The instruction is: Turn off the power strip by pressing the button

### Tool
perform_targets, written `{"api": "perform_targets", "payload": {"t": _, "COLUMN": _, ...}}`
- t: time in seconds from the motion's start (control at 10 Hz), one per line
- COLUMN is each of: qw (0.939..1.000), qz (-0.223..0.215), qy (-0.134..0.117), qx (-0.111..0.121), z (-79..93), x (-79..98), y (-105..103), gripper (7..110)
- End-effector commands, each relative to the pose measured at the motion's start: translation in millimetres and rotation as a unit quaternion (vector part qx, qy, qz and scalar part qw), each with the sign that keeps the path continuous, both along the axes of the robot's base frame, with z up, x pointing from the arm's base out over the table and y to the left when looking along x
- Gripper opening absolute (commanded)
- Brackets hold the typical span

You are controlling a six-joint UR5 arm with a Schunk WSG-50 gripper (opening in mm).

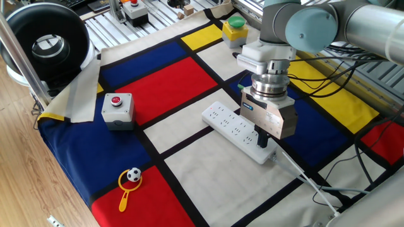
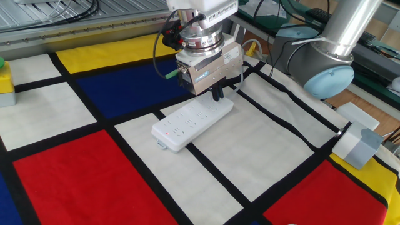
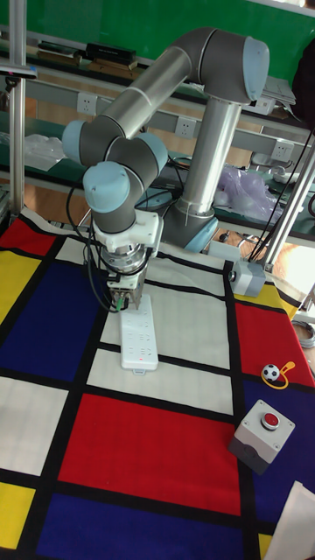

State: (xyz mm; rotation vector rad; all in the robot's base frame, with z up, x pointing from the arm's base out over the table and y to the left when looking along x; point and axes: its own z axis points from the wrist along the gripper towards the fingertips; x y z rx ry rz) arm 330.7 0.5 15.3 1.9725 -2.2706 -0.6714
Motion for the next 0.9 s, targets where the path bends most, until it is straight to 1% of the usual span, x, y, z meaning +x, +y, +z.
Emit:
{"api": "perform_targets", "payload": {"t": 0.0, "qw": 0.9999, "qz": -0.004, "qy": -0.002, "qx": 0.009, "z": 0.8, "x": 3.2, "y": 3.7, "gripper": 7}}
{"api": "perform_targets", "payload": {"t": 0.5, "qw": 0.9999, "qz": -0.002, "qy": -0.002, "qx": 0.01, "z": 0.9, "x": 3.8, "y": 2.4, "gripper": 7}}
{"api": "perform_targets", "payload": {"t": 0.8, "qw": 0.9998, "qz": -0.004, "qy": 0.003, "qx": 0.018, "z": 3.3, "x": 1.0, "y": 6.4, "gripper": 7}}
